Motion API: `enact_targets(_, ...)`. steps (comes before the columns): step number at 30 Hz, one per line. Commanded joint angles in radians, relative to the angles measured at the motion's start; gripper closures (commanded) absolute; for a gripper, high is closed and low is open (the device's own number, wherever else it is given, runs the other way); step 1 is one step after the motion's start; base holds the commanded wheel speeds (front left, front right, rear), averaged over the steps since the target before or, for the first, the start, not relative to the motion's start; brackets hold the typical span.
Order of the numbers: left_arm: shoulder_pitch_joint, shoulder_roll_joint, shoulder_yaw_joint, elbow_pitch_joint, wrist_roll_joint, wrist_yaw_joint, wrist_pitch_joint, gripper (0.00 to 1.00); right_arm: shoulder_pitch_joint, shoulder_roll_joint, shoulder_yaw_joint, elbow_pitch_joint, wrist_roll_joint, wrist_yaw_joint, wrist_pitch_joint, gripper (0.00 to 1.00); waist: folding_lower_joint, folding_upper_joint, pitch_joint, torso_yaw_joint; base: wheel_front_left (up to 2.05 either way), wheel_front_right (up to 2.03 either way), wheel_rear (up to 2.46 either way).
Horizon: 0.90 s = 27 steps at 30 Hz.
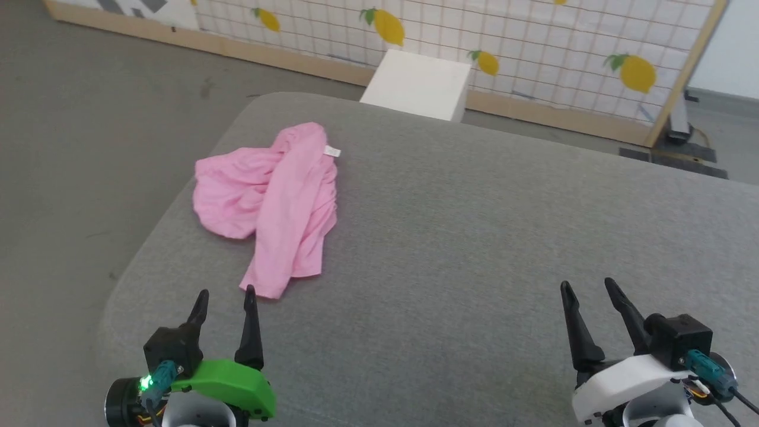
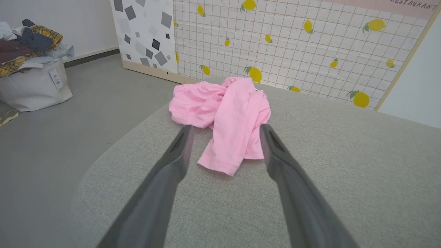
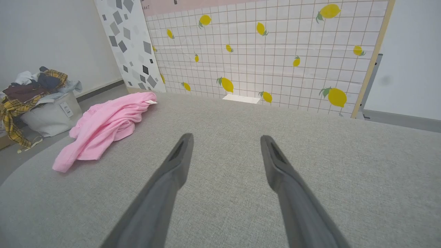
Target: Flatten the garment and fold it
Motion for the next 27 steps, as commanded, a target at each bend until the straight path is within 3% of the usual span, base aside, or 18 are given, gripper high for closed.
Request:
enact_targets(1, 0.018, 0.003, -0.001, 0.005, -0.014, 0.005, -0.014, 0.0, 0.014, 0.0, 0.002, 0.009, 0.014, -0.001, -0.011, 0.0, 0.0, 0.0, -0.003, 0.029, 0.0, 0.0, 0.0)
enact_targets(27, 0.049, 0.013, -0.017, 0.021, -0.085, 0.03, -0.067, 0.0, 0.023, 0.0, 0.011, 0.059, 0.06, -0.001, -0.06, 0.0, 0.0, 0.0, -0.005, 0.179, 0.0, 0.0, 0.0)
